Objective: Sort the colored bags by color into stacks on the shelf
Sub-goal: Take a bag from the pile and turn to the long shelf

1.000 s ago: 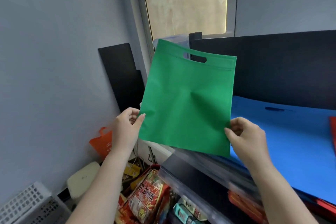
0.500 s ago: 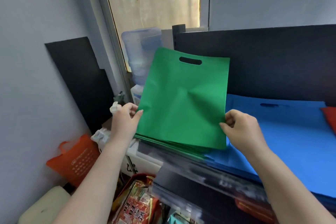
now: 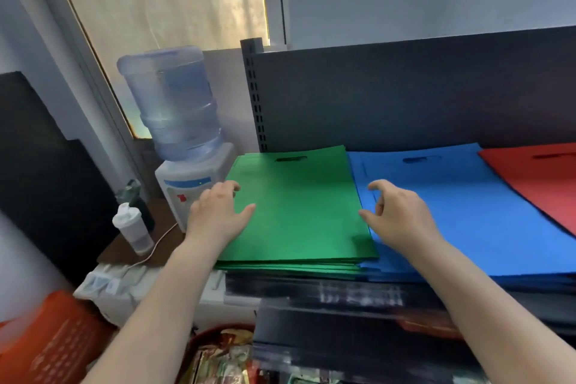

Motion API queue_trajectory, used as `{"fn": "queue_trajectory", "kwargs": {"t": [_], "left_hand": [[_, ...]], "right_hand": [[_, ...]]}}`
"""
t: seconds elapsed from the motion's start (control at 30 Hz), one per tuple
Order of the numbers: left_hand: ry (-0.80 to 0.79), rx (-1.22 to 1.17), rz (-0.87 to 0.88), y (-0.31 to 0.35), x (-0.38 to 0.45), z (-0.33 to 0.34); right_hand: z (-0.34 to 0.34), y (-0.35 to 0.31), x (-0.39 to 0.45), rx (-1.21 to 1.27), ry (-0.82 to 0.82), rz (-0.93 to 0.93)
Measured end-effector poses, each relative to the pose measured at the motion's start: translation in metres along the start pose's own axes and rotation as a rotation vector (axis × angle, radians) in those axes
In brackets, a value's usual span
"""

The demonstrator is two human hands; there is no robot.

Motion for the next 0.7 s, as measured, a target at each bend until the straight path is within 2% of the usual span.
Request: {"fn": "queue_trajectory", "kwargs": {"t": [0.23,0.5,0.7], "left_hand": [[0.03,-0.025,0.404,0.122,0.025,0.003],[0.045,-0.05,0.895,0.313,0.004,0.016],[0.007,-0.028,1.09,0.452,-0.05,0.026]], "right_hand": [[-0.06,0.029,-0.008,-0.169,0.17,-0.061],[-0.172,0.115,-0.061,-0.461,0.253,0.157],[-0.263,0.19,-0.125,-0.603,0.252,0.379]]}}
Point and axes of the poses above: each hand's wrist, its own x-axis towards the middle knuckle, its own z-axis out of the palm, y = z × x, the point moved 1 cm from there along x, towards the middle knuckle, and after that the axes turned 4 degrees about -z, right-handed, at the moved point
